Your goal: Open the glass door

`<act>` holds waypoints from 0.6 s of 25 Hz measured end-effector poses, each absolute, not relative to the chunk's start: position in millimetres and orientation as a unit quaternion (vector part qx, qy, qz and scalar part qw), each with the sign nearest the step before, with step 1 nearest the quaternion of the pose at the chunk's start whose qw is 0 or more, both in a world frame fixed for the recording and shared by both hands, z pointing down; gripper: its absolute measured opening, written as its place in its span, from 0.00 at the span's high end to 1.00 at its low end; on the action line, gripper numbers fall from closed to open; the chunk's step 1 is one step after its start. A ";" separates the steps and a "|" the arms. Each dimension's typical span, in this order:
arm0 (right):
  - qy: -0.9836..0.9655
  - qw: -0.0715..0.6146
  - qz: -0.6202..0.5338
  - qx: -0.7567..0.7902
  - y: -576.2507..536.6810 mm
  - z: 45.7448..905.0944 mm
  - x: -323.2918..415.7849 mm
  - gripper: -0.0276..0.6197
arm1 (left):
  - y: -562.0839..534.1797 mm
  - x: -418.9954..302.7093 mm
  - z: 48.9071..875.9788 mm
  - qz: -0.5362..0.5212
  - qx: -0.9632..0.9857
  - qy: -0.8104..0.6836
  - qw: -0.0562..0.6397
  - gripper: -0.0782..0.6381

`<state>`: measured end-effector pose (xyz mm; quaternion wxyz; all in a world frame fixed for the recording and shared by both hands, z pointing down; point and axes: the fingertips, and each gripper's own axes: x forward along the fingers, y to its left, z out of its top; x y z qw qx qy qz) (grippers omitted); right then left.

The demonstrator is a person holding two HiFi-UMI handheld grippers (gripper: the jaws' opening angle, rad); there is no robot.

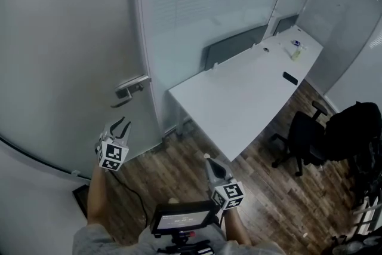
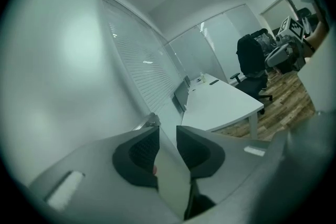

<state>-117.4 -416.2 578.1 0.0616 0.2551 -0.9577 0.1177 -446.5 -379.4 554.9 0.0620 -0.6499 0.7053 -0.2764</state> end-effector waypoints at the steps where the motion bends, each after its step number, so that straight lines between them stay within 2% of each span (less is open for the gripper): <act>1: -0.956 0.063 0.119 0.259 -417.7 578.8 -114.6 0.95 | -383.4 -449.9 555.4 -0.282 -0.650 0.702 0.064 0.73; 15: -0.942 0.074 0.125 0.303 -435.6 584.0 -97.2 0.95 | -435.3 -512.2 584.7 -0.392 -0.650 0.649 0.050 0.57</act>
